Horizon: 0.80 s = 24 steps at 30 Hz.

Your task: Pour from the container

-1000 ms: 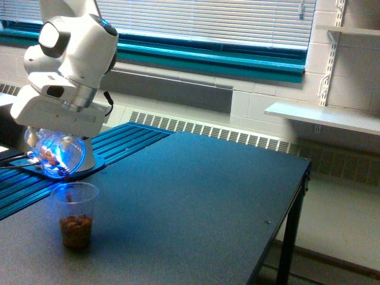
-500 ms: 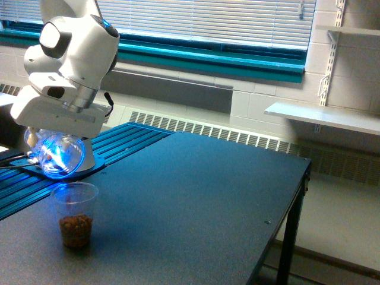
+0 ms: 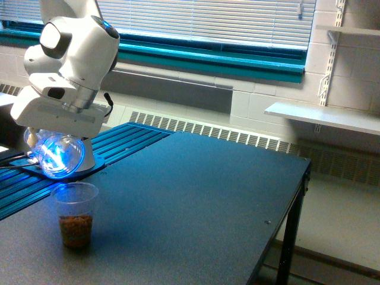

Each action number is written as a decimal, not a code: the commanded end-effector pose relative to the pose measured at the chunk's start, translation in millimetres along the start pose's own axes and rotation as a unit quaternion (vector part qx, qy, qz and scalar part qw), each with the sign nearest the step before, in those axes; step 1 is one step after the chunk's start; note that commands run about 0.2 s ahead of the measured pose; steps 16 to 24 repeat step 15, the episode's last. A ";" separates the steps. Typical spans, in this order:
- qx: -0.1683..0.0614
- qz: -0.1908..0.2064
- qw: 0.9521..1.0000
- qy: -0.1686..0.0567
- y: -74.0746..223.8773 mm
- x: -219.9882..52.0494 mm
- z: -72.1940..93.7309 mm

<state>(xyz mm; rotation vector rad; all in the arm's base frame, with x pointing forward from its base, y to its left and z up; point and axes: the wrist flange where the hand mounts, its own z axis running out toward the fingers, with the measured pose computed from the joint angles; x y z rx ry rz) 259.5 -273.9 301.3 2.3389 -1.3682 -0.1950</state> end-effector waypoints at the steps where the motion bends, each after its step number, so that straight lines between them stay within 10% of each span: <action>1: -0.001 -0.012 1.000 0.001 -4.4 -1.1 -2.8; 24: 0.009 -0.011 1.000 0.005 -7.7 -0.6 -8.8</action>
